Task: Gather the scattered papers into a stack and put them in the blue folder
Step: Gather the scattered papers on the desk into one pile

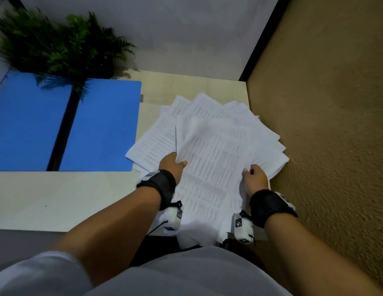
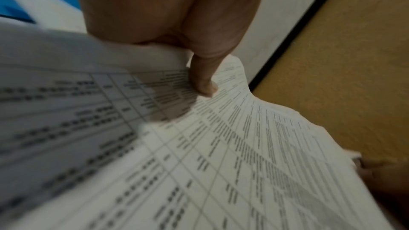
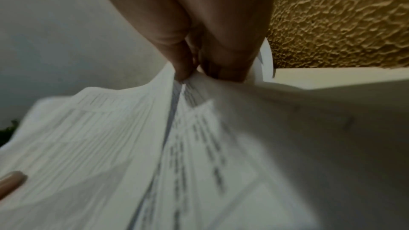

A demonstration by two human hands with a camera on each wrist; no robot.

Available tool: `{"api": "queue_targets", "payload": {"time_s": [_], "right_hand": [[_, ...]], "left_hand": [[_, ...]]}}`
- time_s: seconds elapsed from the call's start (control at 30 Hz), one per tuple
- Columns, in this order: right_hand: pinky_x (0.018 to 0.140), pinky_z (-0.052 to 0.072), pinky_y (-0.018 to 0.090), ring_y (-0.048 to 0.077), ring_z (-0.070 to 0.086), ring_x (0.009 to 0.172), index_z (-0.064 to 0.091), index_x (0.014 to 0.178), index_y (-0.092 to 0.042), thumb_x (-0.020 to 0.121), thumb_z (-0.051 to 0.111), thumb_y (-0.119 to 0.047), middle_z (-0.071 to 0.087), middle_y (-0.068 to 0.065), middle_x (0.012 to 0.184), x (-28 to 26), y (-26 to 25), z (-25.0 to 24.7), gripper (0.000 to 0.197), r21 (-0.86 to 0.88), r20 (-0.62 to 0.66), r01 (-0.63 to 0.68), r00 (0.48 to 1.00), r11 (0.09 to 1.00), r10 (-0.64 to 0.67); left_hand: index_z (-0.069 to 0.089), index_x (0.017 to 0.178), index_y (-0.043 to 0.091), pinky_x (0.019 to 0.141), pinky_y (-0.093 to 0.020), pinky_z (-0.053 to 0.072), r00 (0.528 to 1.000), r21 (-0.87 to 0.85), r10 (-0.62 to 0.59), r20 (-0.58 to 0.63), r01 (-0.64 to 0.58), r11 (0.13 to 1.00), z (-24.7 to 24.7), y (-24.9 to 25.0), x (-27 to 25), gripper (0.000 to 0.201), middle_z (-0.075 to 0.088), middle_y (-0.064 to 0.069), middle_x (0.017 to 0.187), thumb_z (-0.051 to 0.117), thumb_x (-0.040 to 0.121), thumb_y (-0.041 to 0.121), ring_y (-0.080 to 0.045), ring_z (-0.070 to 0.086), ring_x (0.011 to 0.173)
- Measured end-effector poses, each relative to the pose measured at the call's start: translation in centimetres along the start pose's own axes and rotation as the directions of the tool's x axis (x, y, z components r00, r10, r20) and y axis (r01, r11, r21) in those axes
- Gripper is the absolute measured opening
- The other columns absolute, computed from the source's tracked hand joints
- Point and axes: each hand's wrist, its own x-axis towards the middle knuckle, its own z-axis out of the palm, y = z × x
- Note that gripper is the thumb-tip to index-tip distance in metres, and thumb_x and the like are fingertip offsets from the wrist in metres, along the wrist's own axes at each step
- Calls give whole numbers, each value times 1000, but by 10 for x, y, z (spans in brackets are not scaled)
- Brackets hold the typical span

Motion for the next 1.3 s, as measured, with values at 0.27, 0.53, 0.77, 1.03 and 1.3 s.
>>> {"api": "queue_targets", "payload": {"time_s": [0.27,0.53,0.77,1.03,1.3], "right_hand": [[84,32,18,15,42,98,49,113,-3,99,33,0,46,6,106,-18,-7,26,22,-79,62,-13,998,997,18],[93,42,30,20,48,99,42,131,-7,96,55,-24,45,2,111,3,-12,13,41,62,-3,-87,996,994,87],[46,38,17,20,48,72,50,73,-5,94,56,-8,50,5,75,2,-15,16,23,-58,57,-93,994,994,96],[84,39,26,29,54,100,59,97,-1,96,47,-1,53,7,97,9,-13,-2,12,-211,61,-58,996,976,72],[56,24,11,13,36,75,24,61,-20,99,36,1,27,-6,67,25,-30,-7,45,-120,-9,-61,998,991,60]], "left_hand": [[45,142,11,106,-43,47,982,-173,-112,154,138,975,10,-15,-22,64,59,-10,136,69,88,33,-31,57,123],[61,127,2,94,-43,54,952,-346,-255,-169,185,920,-29,-32,-17,37,68,-16,120,61,93,16,-37,65,107],[63,120,5,90,-32,51,864,-477,-393,-314,214,852,-47,-60,-22,38,63,-11,121,72,86,20,-32,64,103],[61,125,10,94,-33,50,830,-535,-276,-484,-31,844,-64,-40,-21,37,65,-8,121,66,89,6,-25,63,108],[24,155,10,110,-30,30,964,-234,-60,-257,-1,972,-78,-38,-25,72,39,-4,151,61,93,0,-22,41,137]]}}
